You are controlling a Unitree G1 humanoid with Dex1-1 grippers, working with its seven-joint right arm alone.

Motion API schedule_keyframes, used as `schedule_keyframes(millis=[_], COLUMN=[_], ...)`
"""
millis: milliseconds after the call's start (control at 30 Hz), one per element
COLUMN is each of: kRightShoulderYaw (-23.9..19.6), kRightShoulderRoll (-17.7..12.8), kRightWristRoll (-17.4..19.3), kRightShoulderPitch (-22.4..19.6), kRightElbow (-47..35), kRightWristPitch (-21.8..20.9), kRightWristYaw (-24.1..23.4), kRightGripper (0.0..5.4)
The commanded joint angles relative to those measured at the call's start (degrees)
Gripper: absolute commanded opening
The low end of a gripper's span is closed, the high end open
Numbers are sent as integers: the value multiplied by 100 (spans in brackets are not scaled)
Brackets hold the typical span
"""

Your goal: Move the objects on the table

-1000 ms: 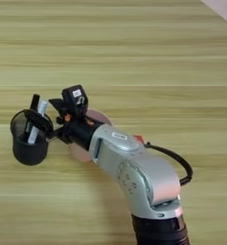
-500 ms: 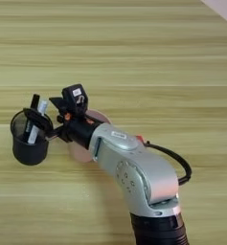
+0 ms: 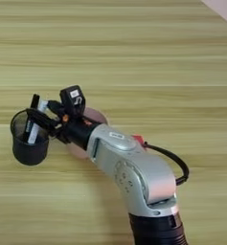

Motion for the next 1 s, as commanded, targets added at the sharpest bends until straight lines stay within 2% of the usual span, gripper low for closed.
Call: schedule_keyframes(millis=[33,667,1000], kRightShoulderYaw=[-76,-134,-209], kRightShoulderRoll=[-55,-56,-67], kRightWristRoll=[-57,-46,-3], kRightShoulderPitch=[-224,-231,-241], kRightElbow=[-92,-159,-241], kRightWristPitch=[-159,-158,-147], kRightWristYaw=[-25,-42,-57], kRightGripper=[254,78,75])
